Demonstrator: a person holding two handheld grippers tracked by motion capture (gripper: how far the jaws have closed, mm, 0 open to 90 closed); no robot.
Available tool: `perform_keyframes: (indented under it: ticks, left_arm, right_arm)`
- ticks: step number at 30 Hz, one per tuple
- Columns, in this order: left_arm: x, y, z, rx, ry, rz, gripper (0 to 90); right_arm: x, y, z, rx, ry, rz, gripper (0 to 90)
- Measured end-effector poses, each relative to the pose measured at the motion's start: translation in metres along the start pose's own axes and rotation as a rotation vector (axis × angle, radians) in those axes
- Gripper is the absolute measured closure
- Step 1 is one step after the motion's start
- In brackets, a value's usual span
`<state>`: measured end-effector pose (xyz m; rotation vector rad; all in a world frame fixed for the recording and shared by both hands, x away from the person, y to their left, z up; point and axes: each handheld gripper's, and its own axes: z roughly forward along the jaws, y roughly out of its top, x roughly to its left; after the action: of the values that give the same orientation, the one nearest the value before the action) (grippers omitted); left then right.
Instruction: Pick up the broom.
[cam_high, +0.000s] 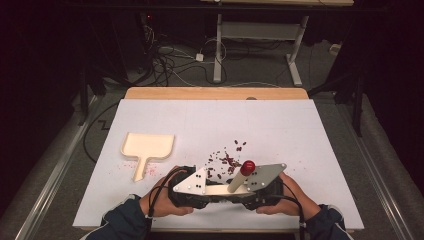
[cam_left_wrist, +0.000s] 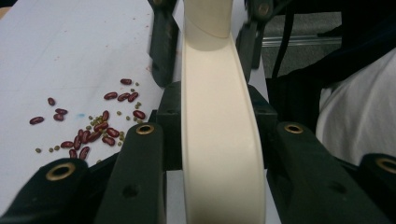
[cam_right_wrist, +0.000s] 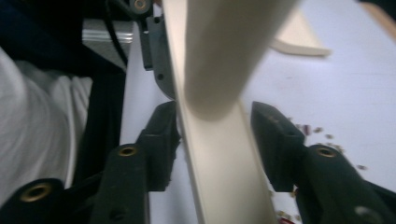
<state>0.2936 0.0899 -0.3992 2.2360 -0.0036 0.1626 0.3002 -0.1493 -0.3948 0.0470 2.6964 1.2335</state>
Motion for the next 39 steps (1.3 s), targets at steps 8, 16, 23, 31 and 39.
perform_keyframes:
  ticks: [8, 16, 23, 31, 39]
  left_arm:
    - [0.004, -0.005, 0.000, 0.014, 0.069, -0.008, 56.0]
    - [0.006, -0.026, -0.026, -0.001, 0.350, -0.091, 29.0]
    - [0.009, -0.079, -0.055, 0.053, 0.544, -0.213, 21.2]
    - [-0.004, -0.113, -0.081, 0.059, 0.584, -0.309, 22.2]
    - [-0.008, -0.118, -0.073, 0.098, 0.564, -0.308, 22.3]
  right_arm:
    - [-0.001, -0.004, 0.009, 0.018, 0.022, 0.017, 67.1]
    - [-0.018, -0.010, -0.008, -0.006, -0.119, 0.102, 67.1]
    - [-0.041, -0.018, -0.028, -0.082, -0.228, 0.230, 67.1]
    - [-0.060, -0.025, -0.044, -0.048, -0.417, 0.261, 67.1]
    - [-0.099, -0.040, -0.040, 0.053, -0.585, 0.278, 67.2]
